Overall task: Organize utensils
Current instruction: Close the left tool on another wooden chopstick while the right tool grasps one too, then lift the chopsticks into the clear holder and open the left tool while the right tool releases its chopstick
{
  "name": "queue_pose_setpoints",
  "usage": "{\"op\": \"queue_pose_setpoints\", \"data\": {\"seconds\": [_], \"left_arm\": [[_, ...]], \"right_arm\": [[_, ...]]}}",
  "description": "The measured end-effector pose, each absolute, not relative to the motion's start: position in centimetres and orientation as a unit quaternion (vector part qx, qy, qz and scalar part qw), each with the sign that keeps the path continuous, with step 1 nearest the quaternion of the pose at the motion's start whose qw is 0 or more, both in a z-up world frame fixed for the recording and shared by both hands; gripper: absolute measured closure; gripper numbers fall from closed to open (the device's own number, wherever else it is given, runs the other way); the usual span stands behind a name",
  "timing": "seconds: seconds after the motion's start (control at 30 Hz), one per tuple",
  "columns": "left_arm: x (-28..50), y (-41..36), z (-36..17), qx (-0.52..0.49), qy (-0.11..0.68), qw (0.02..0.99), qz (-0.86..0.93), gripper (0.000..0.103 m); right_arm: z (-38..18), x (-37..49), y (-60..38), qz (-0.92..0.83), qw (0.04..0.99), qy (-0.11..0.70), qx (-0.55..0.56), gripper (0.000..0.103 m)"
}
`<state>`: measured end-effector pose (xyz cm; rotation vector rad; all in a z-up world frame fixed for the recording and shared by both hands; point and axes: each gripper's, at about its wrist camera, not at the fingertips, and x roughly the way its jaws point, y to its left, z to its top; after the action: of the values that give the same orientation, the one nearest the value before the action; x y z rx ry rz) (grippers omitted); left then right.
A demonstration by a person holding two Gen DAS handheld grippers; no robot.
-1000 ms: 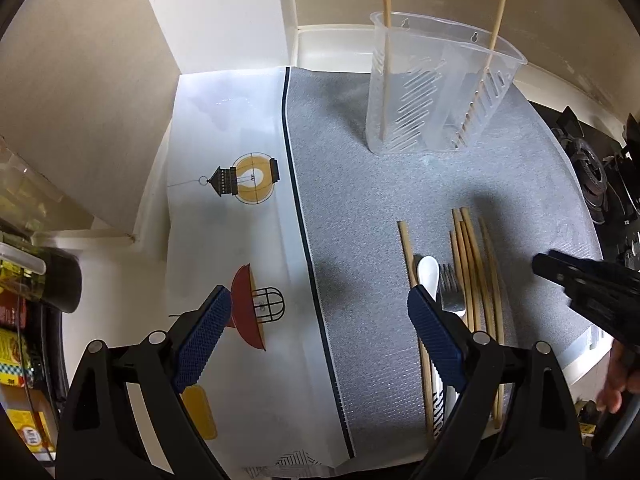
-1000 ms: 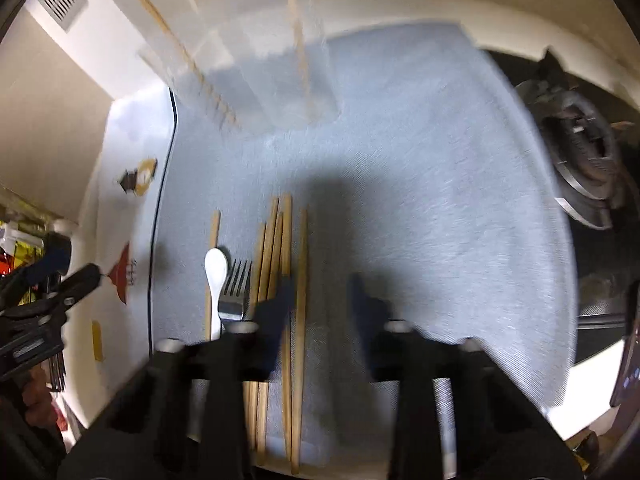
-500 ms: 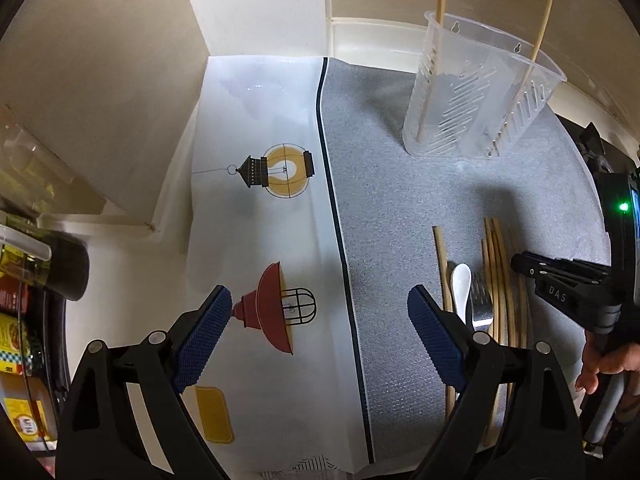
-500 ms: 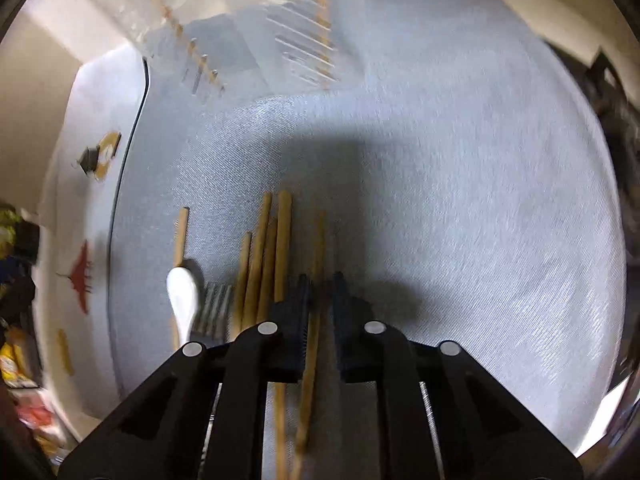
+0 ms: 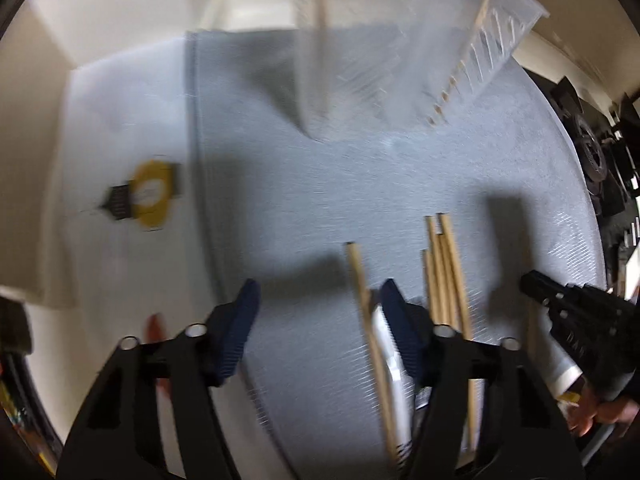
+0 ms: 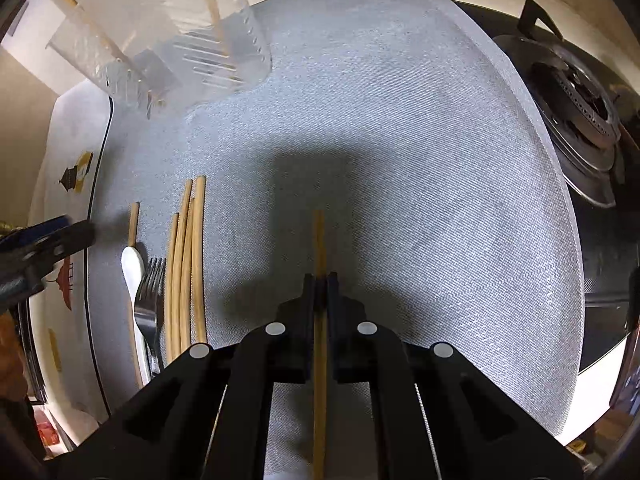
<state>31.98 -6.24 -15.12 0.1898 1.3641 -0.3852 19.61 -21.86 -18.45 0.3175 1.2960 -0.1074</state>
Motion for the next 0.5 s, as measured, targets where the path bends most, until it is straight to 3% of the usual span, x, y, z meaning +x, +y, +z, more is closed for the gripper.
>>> {"op": "queue_pose_setpoints", "data": {"seconds": [0.1, 0.13, 0.17, 0.27, 0.33, 0.5], "left_arm": [[32.8, -7.5, -16.1, 0.083, 0.639, 0.74, -0.192, 0.052], [33.0, -7.7, -16.3, 0.083, 0.641, 0.737, -0.196, 0.058], [33.2, -7.9, -16.8, 0.089, 0.646, 0.734, -0.191, 0.07], [33.7, -8.2, -18.1, 0.09, 0.665, 0.719, -0.182, 0.087], [33.9, -8.0, -18.0, 0.082, 0.659, 0.727, -0.176, 0.094], [34.9, -6.7, -18.0, 0.032, 0.663, 0.723, -0.19, 0.097]], "right_arm": [[-18.1, 18.8, -22.4, -0.05, 0.787, 0.598, 0.144, 0.097], [-18.2, 19.0, -21.9, -0.05, 0.788, 0.597, 0.142, 0.097], [-18.2, 19.0, -21.7, -0.048, 0.788, 0.597, 0.141, 0.097], [-18.7, 19.4, -21.1, -0.046, 0.788, 0.597, 0.143, 0.097], [-18.9, 19.8, -20.7, -0.045, 0.788, 0.597, 0.144, 0.097], [-19.2, 21.4, -19.2, -0.041, 0.796, 0.591, 0.123, 0.097]]}}
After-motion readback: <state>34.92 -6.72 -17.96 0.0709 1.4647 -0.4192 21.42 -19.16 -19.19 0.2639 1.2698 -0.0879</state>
